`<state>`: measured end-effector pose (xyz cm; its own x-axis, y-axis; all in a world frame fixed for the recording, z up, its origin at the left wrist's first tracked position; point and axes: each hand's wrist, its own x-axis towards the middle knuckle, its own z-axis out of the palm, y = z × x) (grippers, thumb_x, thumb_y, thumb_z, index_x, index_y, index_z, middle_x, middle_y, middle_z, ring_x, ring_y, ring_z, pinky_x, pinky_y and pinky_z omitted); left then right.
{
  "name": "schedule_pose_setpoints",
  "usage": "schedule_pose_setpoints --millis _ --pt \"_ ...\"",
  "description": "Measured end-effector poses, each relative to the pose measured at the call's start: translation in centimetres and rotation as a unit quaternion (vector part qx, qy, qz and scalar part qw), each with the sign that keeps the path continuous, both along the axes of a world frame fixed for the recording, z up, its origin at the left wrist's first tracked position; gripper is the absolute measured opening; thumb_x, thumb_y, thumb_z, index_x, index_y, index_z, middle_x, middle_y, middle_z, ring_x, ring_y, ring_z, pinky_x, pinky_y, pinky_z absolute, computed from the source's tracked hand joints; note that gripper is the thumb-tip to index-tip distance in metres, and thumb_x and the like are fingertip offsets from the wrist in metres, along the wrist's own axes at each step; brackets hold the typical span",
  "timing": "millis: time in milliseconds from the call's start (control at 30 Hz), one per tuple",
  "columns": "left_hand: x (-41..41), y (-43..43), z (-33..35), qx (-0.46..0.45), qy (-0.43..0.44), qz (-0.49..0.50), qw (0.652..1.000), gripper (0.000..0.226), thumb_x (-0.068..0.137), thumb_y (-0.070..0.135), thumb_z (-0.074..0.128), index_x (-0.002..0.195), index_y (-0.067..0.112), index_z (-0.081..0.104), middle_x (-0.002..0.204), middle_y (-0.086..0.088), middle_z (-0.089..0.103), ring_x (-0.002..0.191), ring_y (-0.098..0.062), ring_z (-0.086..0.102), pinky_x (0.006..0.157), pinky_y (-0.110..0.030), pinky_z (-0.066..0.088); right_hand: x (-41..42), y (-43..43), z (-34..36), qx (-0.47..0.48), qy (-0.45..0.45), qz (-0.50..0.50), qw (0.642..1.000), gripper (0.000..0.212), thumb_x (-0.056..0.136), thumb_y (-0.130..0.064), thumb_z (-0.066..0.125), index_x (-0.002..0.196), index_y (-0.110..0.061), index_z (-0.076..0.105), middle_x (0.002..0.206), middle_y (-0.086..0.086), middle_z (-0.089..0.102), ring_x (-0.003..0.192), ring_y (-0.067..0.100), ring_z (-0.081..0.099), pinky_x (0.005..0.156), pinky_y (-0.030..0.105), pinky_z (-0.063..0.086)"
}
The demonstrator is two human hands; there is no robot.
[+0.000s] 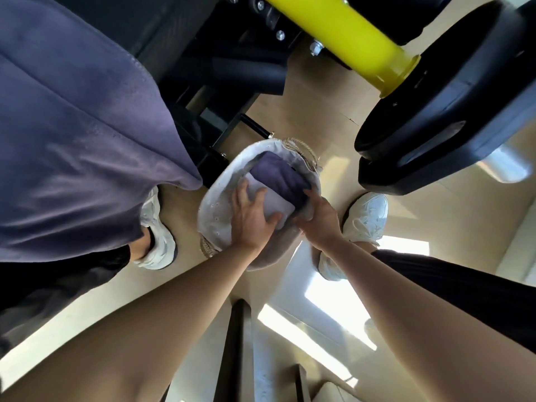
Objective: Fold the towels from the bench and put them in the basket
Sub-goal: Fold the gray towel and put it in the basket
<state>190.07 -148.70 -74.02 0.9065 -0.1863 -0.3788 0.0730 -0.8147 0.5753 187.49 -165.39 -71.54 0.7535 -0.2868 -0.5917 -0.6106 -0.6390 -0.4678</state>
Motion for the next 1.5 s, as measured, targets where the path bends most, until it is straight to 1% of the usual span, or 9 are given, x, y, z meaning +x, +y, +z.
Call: schedule_pose_setpoints --millis 133,367,600,833,1000,1133,1333,1433,1500 --pt "0.2 0.1 -1.4 -0.009 -0.027 -0.034 0.999 0.065 0.077 0.035 0.083 0.129 0.011 0.054 0.159 -0.020 0.025 0.147 -0.043 0.025 0.114 -0.049 0.037 -0.5 0.5 0.4 0.001 -0.040 0.008 0.999 0.073 0.079 -0.012 0.071 0.147 -0.015 0.043 0.129 0.018 0.056 0.118 0.034 0.055 0.091 0.024 0.038" --pt "1.2 0.4 -0.6 0.054 -0.014 -0.059 0.997 0.065 0.073 0.049 0.082 0.126 0.024 0.055 0.156 -0.011 0.029 0.137 -0.039 0.035 0.081 -0.047 0.056 0.2 0.2 0.5 0.020 0.026 0.039 0.999 0.083 0.084 -0.018 0.073 0.154 -0.017 0.028 0.139 0.021 0.041 0.126 0.038 0.048 0.105 0.034 0.040" --pt "2.3 1.8 3.0 0.053 -0.014 -0.104 0.993 0.059 0.082 0.044 0.076 0.133 0.018 0.059 0.153 -0.011 0.043 0.142 -0.036 0.038 0.110 -0.046 0.038 0.3 -0.6 2.5 -0.001 0.030 0.026 0.999 0.083 0.081 -0.027 0.077 0.152 -0.024 0.034 0.131 0.016 0.047 0.115 0.031 0.054 0.096 0.026 0.041" --pt "3.6 3.6 11.7 -0.015 -0.058 -0.130 0.990 0.037 0.083 0.037 0.074 0.114 0.018 0.071 0.112 -0.001 0.072 0.110 -0.027 0.065 0.089 -0.040 0.052 0.9 0.1 9.2 -0.046 -0.068 0.032 0.996 0.053 0.081 -0.020 0.077 0.131 -0.017 0.060 0.133 0.012 0.049 0.113 0.032 0.059 0.103 0.032 0.044" --pt "3.6 5.2 20.5 -0.048 -0.141 -0.148 0.978 0.027 0.085 0.035 0.073 0.111 0.026 0.073 0.101 0.010 0.075 0.099 -0.020 0.069 0.078 -0.036 0.056 1.8 2.0 16.4 -0.033 -0.202 0.018 0.979 0.012 0.085 -0.014 0.070 0.096 -0.015 0.075 0.098 0.007 0.072 0.090 0.026 0.068 0.083 0.034 0.053" --pt "4.1 8.1 26.7 -0.070 -0.244 -0.099 0.962 0.020 0.084 0.035 0.070 0.103 0.030 0.072 0.095 0.012 0.074 0.091 -0.015 0.068 0.072 -0.032 0.055 2.8 3.2 22.3 0.012 -0.257 -0.026 0.966 0.005 0.087 -0.020 0.072 0.090 -0.020 0.075 0.085 -0.001 0.075 0.080 0.014 0.070 0.079 0.037 0.058" --pt "7.3 12.4 29.7 0.075 -0.364 -0.011 0.928 0.024 0.075 0.023 0.083 0.096 0.014 0.075 0.099 -0.008 0.076 0.091 -0.036 0.069 0.075 -0.045 0.055 9.1 2.9 32.4 0.090 -0.381 -0.161 0.906 0.045 0.088 -0.031 0.075 0.128 -0.019 0.058 0.110 -0.017 0.063 0.083 -0.005 0.064 0.080 0.031 0.057" --pt "8.4 12.5 28.9 0.136 -0.287 0.003 0.948 0.038 0.069 0.032 0.086 0.103 0.020 0.075 0.121 -0.008 0.071 0.105 -0.040 0.063 0.079 -0.048 0.052 13.5 2.6 36.5 0.167 -0.391 -0.216 0.879 0.068 0.090 -0.030 0.073 0.147 -0.017 0.037 0.118 -0.018 0.052 0.098 0.008 0.065 0.084 0.036 0.057" --pt "8.8 12.0 29.0 0.143 -0.272 0.007 0.951 0.038 0.071 0.037 0.083 0.105 0.025 0.075 0.123 -0.006 0.070 0.107 -0.039 0.062 0.080 -0.047 0.051 16.1 2.4 38.4 0.202 -0.385 -0.236 0.869 0.057 0.092 -0.024 0.071 0.140 -0.012 0.043 0.107 -0.006 0.057 0.093 0.022 0.066 0.080 0.038 0.058"
